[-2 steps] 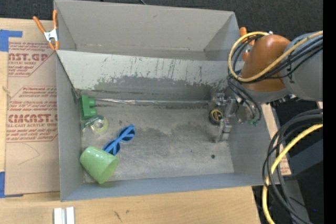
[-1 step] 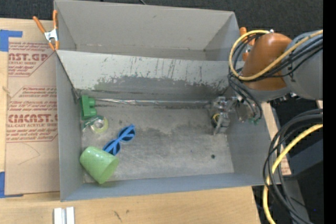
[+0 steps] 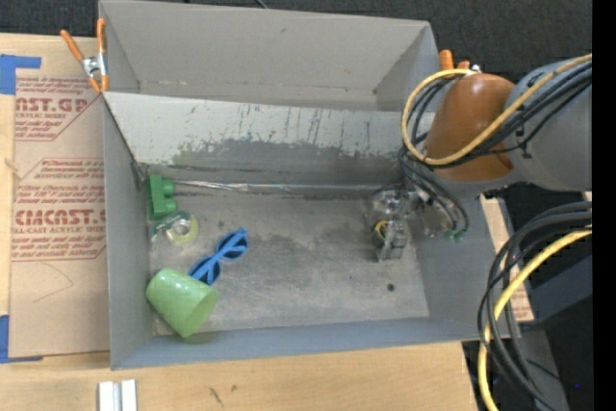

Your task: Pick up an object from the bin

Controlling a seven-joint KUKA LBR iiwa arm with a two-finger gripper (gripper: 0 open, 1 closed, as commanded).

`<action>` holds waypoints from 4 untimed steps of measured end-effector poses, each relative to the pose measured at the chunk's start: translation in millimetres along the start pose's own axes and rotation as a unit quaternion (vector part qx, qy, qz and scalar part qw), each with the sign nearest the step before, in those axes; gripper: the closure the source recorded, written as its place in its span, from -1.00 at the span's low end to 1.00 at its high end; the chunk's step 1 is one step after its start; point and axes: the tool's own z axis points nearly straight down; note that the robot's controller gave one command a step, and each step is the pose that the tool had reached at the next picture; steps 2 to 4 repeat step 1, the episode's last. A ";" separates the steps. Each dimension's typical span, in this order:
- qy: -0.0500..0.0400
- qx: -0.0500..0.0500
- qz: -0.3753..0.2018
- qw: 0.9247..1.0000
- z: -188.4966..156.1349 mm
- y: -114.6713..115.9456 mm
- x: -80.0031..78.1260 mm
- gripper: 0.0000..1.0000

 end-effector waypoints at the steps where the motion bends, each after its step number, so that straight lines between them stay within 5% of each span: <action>1: -0.003 0.001 -0.013 1.000 -166.4 2.3 6.9 1.00; 4: -0.003 0.001 -0.013 1.000 -166.4 2.3 6.9 1.00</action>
Offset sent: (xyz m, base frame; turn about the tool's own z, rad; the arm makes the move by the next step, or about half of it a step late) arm -0.0095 0.0015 0.1617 -0.0256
